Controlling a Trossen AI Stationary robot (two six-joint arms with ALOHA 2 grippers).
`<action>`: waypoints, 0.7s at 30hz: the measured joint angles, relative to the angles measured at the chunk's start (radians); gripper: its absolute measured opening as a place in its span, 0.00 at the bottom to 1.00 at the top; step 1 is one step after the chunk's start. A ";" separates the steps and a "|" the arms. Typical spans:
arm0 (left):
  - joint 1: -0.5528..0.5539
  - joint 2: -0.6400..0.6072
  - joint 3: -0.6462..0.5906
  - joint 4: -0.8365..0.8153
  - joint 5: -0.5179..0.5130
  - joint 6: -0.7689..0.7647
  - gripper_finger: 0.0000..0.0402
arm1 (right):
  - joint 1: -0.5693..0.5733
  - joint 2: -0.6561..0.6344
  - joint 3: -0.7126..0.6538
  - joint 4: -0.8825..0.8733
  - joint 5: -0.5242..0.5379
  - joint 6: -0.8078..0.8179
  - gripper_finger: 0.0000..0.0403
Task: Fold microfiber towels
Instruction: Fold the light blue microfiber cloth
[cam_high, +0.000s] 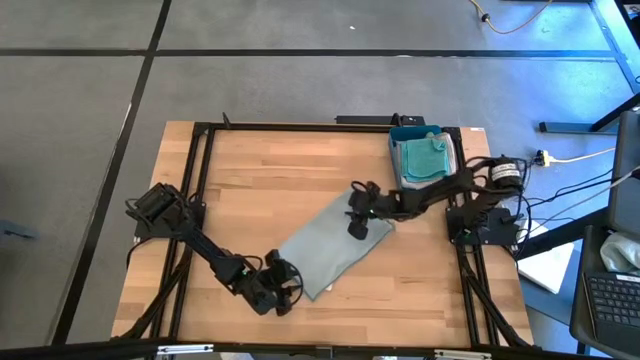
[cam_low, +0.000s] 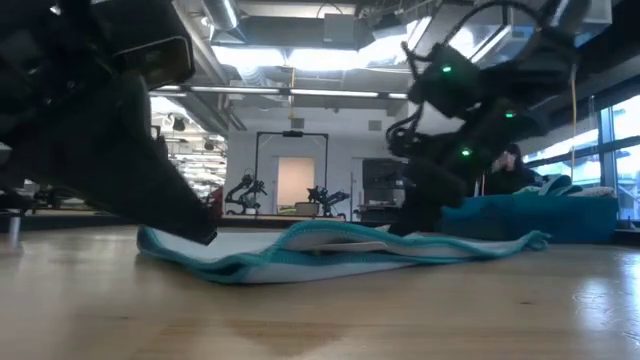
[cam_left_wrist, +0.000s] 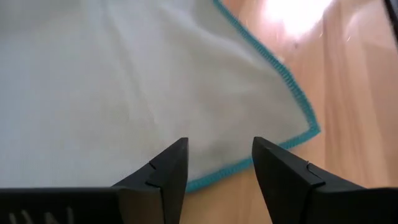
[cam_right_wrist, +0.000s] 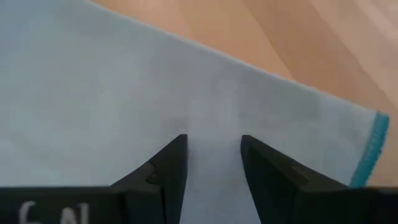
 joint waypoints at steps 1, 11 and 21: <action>0.003 0.000 0.000 0.013 -0.002 0.002 0.42 | -0.013 0.020 0.022 -0.001 -0.024 -0.032 0.38; 0.048 0.000 0.000 0.050 -0.015 -0.007 0.42 | -0.057 0.277 0.433 -0.200 -0.150 -0.366 0.38; 0.051 0.000 0.000 0.090 -0.015 -0.022 0.42 | -0.064 0.377 0.636 -0.243 -0.241 -0.508 0.38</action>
